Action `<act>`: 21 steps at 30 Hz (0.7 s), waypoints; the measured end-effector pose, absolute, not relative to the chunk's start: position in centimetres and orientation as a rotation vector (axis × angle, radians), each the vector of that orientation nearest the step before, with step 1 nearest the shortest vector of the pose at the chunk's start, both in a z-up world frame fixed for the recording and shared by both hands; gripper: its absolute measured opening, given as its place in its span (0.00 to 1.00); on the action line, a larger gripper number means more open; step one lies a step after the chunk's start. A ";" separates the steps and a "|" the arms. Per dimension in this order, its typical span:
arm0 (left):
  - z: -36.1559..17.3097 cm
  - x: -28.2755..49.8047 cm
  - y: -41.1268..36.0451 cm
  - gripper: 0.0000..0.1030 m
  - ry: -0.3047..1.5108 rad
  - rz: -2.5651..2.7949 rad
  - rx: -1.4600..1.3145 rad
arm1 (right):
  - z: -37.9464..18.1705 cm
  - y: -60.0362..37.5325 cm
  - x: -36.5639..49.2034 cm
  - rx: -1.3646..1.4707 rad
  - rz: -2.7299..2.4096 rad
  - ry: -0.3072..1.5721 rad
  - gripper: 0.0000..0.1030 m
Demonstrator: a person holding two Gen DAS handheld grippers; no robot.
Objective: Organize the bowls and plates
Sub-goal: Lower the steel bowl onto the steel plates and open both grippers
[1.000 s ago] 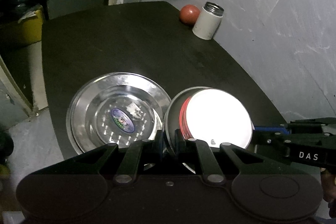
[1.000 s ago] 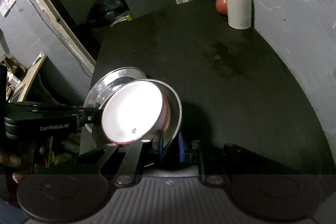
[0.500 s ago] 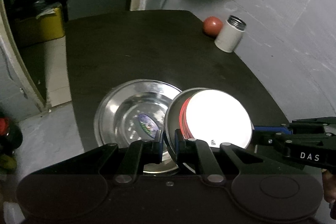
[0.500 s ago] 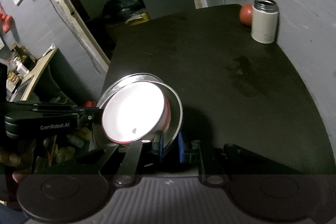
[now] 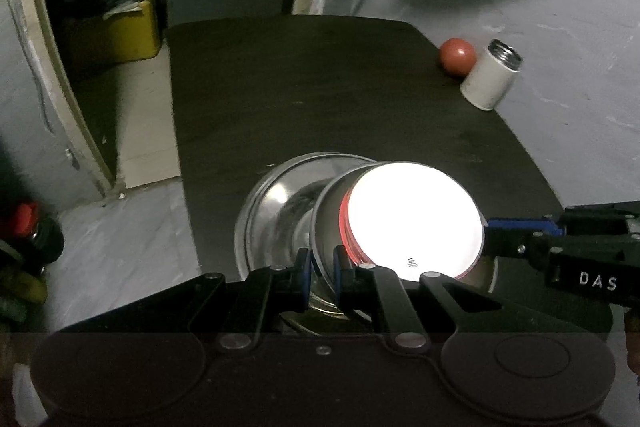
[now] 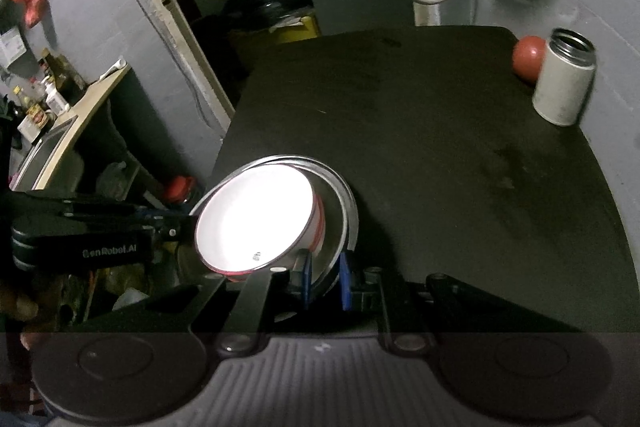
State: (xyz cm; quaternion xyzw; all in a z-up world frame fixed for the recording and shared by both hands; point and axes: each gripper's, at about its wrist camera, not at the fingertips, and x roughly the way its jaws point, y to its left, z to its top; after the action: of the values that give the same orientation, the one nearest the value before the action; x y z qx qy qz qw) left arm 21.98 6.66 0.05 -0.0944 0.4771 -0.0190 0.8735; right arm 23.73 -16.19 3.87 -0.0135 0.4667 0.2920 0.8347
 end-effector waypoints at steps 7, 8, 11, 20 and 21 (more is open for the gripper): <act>-0.9 22.4 7.8 0.11 1.003 0.009 -0.203 | 3.4 -14.2 25.1 -0.053 0.655 0.983 0.16; -0.9 22.4 7.8 0.11 0.998 0.011 -0.196 | 3.3 -13.9 25.2 -0.057 0.658 0.984 0.16; -0.9 22.5 7.8 0.11 0.990 0.015 -0.190 | 3.2 -13.5 25.6 -0.064 0.665 0.977 0.16; -0.9 22.6 7.4 0.11 0.969 0.022 -0.154 | 3.4 -13.3 26.2 -0.063 0.668 0.955 0.16; -0.9 22.6 7.3 0.11 0.967 0.023 -0.149 | 3.3 -13.3 26.1 -0.061 0.668 0.954 0.16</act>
State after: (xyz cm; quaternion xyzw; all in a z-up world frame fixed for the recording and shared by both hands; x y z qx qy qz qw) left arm 22.55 7.30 -0.92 -0.0715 0.4647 0.0109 0.8825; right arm 26.08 -13.34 3.34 -0.0288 0.4503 0.3154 0.8348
